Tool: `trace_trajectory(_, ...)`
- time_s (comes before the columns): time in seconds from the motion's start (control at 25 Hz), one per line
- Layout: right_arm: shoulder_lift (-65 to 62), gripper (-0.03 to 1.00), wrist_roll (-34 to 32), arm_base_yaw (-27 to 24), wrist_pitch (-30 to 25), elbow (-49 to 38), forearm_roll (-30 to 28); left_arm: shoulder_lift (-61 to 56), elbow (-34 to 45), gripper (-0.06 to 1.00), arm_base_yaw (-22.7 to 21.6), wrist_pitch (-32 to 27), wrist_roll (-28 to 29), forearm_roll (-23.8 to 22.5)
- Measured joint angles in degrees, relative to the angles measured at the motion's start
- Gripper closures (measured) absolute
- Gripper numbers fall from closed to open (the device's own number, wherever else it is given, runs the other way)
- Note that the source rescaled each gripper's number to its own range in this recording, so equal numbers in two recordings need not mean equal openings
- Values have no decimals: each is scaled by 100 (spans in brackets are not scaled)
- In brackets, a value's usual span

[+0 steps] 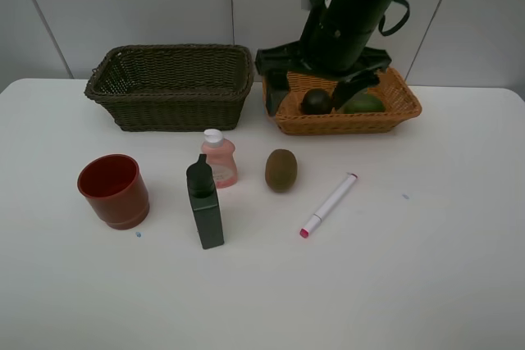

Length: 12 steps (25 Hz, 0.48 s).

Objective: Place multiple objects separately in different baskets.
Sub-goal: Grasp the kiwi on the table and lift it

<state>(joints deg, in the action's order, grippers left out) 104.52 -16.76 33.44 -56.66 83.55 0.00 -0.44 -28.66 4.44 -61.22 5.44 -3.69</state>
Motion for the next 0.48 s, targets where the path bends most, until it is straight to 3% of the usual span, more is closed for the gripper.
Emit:
trace_trajectory(0.28, 108, -3, 0, 0, 1235, -824, 439, 0, 0, 0, 0, 0, 0, 0)
trace_trajectory(0.48, 494, -3, 0, 0, 1422, -876, 458, 0, 0, 0, 0, 0, 0, 0)
